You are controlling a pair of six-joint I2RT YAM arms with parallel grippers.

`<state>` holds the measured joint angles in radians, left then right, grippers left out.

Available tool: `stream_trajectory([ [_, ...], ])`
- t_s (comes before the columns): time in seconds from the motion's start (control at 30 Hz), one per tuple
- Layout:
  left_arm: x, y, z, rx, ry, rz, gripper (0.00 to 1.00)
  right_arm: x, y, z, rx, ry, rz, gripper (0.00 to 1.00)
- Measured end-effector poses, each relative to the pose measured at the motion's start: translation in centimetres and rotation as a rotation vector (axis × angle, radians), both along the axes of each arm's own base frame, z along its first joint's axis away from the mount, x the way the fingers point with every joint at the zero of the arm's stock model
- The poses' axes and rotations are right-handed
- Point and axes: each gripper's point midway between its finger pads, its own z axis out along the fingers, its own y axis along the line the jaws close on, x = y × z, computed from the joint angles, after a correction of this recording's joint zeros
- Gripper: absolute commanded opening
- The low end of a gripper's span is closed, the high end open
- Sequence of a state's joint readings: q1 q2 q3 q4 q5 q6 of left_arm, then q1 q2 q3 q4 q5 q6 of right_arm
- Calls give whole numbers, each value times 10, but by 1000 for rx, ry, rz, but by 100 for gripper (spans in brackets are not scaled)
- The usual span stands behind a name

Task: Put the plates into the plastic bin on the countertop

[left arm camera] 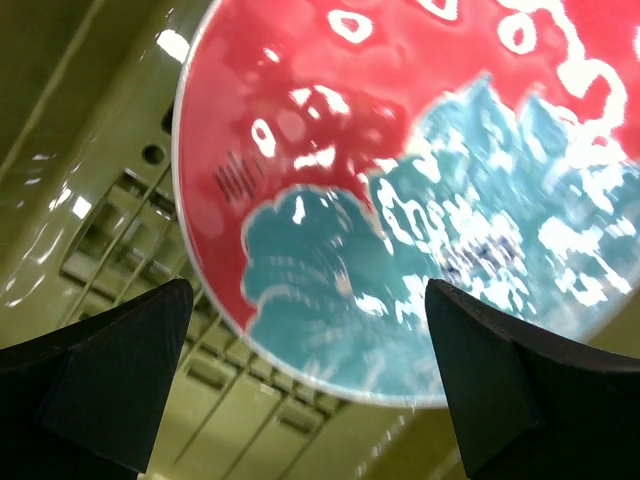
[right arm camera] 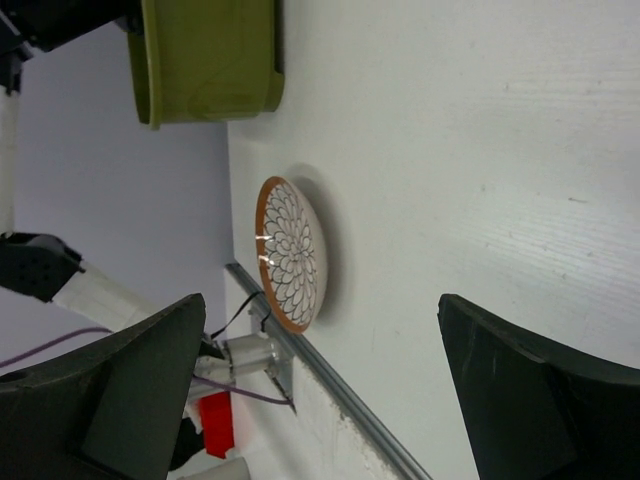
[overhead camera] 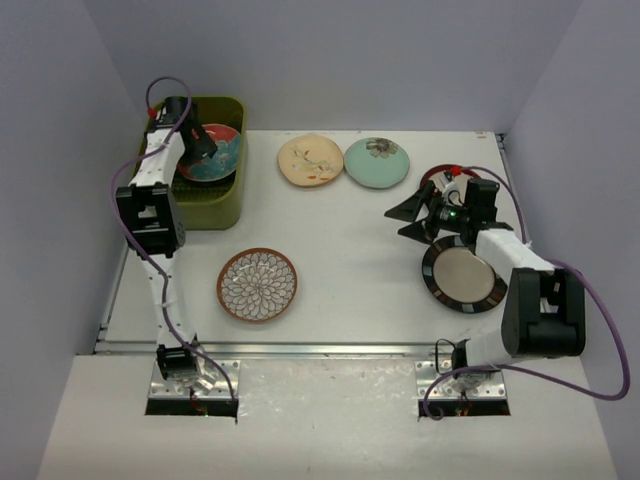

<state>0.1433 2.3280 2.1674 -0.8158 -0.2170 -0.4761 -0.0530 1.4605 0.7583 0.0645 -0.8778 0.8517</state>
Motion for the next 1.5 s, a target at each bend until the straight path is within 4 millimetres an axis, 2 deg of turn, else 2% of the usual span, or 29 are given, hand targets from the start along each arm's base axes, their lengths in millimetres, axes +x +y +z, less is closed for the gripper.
stream_trajectory([
  [0.17, -12, -5, 40, -1, -43, -17, 100, 18, -9, -11, -105, 26, -57, 99],
  [0.23, -23, -4, 60, 13, -77, -13, 100, 22, -14, -16, -136, 43, -88, 99],
  [0.33, -66, -9, 102, 46, -128, -12, 100, 31, -19, -23, -176, 59, -128, 99],
  [0.4, -95, -15, 145, 84, -227, -15, 100, 39, -18, -29, -213, 70, -152, 99],
  [0.5, -139, -40, 210, 101, -430, -59, 100, 50, 3, -34, -264, 71, -152, 99],
  [0.57, -170, -59, 238, 83, -550, -108, 100, 53, 18, -38, -277, 61, -163, 99],
  [0.63, -195, -79, 251, 40, -658, -169, 100, 49, 22, -47, -275, 50, -224, 99],
  [0.73, -229, -95, 228, -13, -682, -230, 100, 17, 0, -71, -288, 110, -369, 99],
  [0.83, -243, -111, 194, -60, -636, -286, 100, 4, -22, -80, -347, 162, -467, 99],
  [0.93, -249, -137, 152, -137, -550, -387, 100, 8, -48, -61, -409, 151, -516, 99],
  [1.03, -260, -154, 106, -208, -428, -455, 100, 8, -81, -35, -450, 106, -584, 99],
  [1.13, -276, -166, 76, -251, -375, -507, 100, -12, -129, -22, -544, 101, -681, 99],
  [1.2, -281, -176, 68, -296, -359, -539, 100, -35, -158, -13, -633, 111, -750, 99],
  [1.23, -281, -186, 67, -327, -356, -559, 100, -44, -165, -9, -668, 111, -765, 99],
  [1.33, -281, -240, 67, -409, -347, -691, 100, -68, -175, 8, -747, 111, -773, 99],
  [1.37, -288, -271, 63, -453, -317, -763, 100, -72, -175, 14, -758, 101, -766, 99],
  [1.43, -289, -314, 66, -512, -307, -843, 100, -80, -171, 26, -756, 82, -743, 99],
  [1.5, -282, -358, 64, -579, -291, -904, 100, -89, -167, 44, -748, 43, -729, 99],
])
